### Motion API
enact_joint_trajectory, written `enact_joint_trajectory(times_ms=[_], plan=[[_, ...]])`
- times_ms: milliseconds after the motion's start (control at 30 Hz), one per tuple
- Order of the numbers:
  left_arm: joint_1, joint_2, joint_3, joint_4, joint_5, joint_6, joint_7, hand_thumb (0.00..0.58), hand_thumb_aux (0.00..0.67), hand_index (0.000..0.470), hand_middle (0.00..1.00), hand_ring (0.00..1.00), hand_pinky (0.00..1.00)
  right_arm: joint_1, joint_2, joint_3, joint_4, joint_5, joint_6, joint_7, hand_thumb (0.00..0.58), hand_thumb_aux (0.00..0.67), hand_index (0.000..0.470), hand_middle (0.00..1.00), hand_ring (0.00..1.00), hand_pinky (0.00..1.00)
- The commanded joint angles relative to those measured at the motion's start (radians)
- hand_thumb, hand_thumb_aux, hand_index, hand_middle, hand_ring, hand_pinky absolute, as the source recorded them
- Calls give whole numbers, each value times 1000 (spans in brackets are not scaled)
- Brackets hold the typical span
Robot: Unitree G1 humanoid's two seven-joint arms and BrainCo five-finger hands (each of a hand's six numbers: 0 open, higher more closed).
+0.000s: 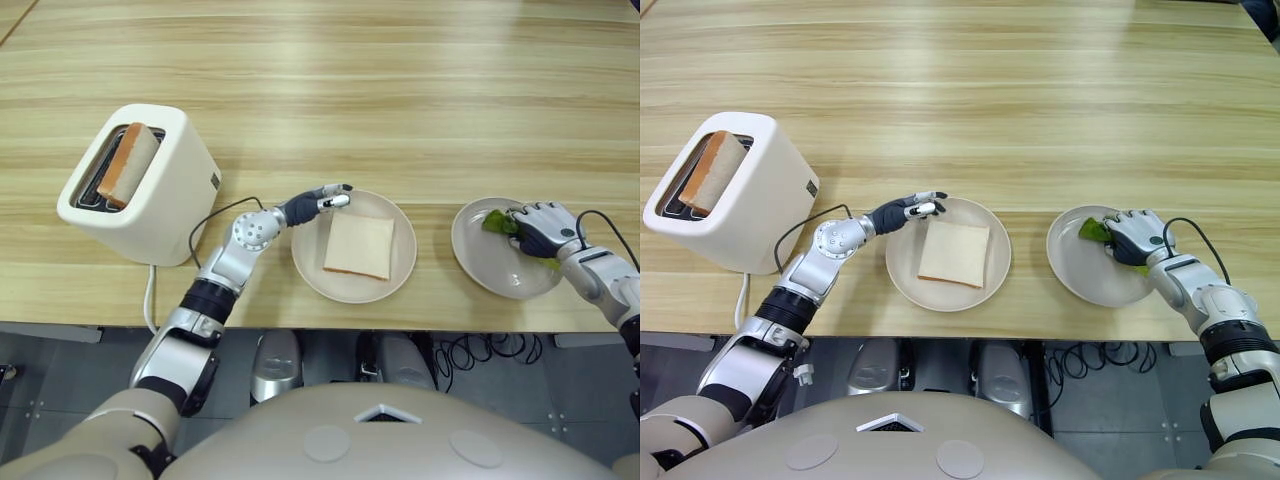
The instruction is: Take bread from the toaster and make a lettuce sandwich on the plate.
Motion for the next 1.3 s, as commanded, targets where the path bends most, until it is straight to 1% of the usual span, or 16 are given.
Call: enact_joint_trajectory(times_ms=[33,167,333,433,533,600,733,800,933,967,1133,1300], plan=[[-13,28,42,-101,39,-11,73,0,0,0,0,0,0,27,-9,5,-43,-13,26,-35,580,670,460,1000,1000,1000],[16,69,110,-242,50,2,136,0,0,0,0,0,0,62,-54,-47,-193,-29,80,-83,580,670,460,1000,1000,1000],[67,113,198,-393,43,22,180,0,0,0,0,0,0,87,-69,-101,-453,-74,149,-100,580,670,460,1000,1000,1000],[103,140,257,-472,35,36,192,0,0,0,0,0,0,59,-17,-93,-604,-90,151,-56,580,670,460,1000,1000,1000],[132,165,315,-534,22,55,196,0,0,0,0,0,0,10,71,-36,-680,-108,122,-6,580,670,460,1000,1000,1000],[146,182,356,-569,11,65,199,0,0,0,0,0,0,-28,136,14,-676,-123,89,15,580,670,460,1000,1000,1000],[168,213,446,-635,-12,85,202,0,0,0,0,0,0,-110,265,110,-596,-153,36,17,580,670,460,1000,1000,1000],[180,229,500,-666,-29,92,200,0,0,0,0,0,0,-152,325,155,-524,-166,17,11,580,670,460,1000,1000,1000],[192,260,580,-718,-58,117,192,0,0,0,0,0,0,-207,404,211,-394,-161,-19,8,580,670,460,1000,1000,1000],[197,268,600,-730,-64,123,188,0,0,0,0,0,0,-220,422,226,-353,-153,-29,28,580,670,460,1000,1000,1000],[217,290,664,-788,-114,161,164,0,0,0,0,0,0,-267,463,316,-193,-174,-74,91,580,670,460,1000,1000,1000],[226,300,682,-833,-120,194,148,0,0,0,0,0,0,-271,453,332,-168,-148,-105,116,580,670,460,1000,1000,1000]])
